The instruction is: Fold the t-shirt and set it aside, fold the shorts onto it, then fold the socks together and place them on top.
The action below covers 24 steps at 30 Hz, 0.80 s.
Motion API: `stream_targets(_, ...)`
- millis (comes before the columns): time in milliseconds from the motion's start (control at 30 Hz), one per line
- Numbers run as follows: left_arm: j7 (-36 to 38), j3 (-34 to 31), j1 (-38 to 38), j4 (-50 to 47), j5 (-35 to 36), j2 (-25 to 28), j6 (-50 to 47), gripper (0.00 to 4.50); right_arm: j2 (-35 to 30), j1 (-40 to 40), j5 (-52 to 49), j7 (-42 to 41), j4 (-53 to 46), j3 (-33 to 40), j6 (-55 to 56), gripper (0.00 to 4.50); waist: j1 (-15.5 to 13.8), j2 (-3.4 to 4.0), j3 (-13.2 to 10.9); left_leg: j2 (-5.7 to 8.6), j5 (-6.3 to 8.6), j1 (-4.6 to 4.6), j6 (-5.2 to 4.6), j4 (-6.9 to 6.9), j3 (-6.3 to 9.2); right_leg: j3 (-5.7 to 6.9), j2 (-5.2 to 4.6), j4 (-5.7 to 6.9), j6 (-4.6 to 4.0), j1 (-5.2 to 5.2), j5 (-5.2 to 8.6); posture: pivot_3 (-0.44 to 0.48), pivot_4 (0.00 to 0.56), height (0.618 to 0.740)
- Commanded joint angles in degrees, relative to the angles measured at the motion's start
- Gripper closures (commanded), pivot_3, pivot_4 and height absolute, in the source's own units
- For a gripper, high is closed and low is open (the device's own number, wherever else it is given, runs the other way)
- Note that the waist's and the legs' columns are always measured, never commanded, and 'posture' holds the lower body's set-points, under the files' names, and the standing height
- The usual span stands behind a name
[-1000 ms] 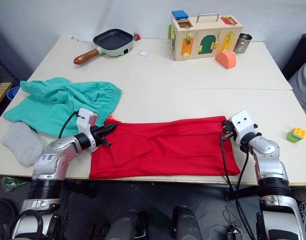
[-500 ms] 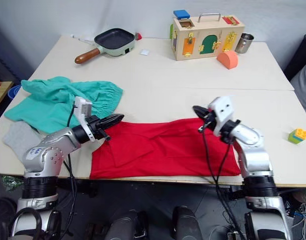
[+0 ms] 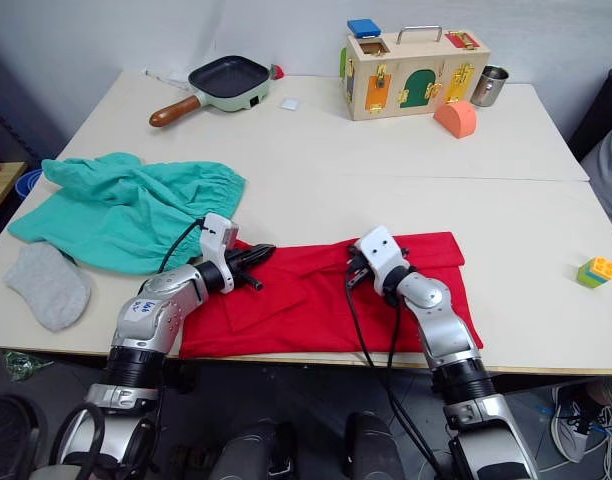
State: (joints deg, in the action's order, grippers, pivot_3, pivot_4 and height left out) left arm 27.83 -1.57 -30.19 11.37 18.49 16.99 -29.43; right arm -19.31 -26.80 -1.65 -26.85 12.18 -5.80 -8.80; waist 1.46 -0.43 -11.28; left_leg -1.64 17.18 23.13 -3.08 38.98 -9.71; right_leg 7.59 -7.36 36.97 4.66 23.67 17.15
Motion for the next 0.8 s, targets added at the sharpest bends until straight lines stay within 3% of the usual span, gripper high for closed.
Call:
stream_targets(33,-2.1,-1.6,-0.1,1.7,-1.4,0.1,1.8,4.5,-2.7,0.4,-0.5,1.4,2.1,4.8,2.6,4.47,0.1,0.0,0.0,0.0,0.0,-0.03,0.0,0.0,0.0,0.0,0.0,0.0,0.0,-0.01,0.0,0.0,0.15,0.74)
stream_targets(467,-1.5,-5.8,0.9,0.9,1.0,0.2,4.9,4.5,-9.2,0.3,-3.4,5.5,17.1,17.6,12.7,4.47,0.1,-0.01,0.0,-0.02,0.0,-0.09,0.0,0.0,-0.03,-0.02,0.01,-0.04,0.0,-0.07,0.0,0.0,0.15,0.74)
stream_targets(633,3.8,-7.1,2.2,-4.0,4.1,0.9,7.9,4.5,-7.7,-0.7,-9.6,0.7,10.4,19.1,14.6,4.47,0.4,0.0,0.0,-0.1,-0.01,-0.08,0.02,-0.06,-0.1,-0.07,0.08,-0.04,0.0,0.0,0.0,0.0,0.15,0.74)
stream_targets(800,8.6,-5.6,4.6,-8.7,5.4,3.0,6.7,4.5,-4.5,1.8,-11.4,-2.6,-4.9,12.5,7.8,4.47,0.2,0.0,0.0,-0.11,-0.01,-0.07,0.03,-0.06,-0.07,-0.09,0.06,-0.04,0.0,0.0,0.0,0.0,0.15,0.74)
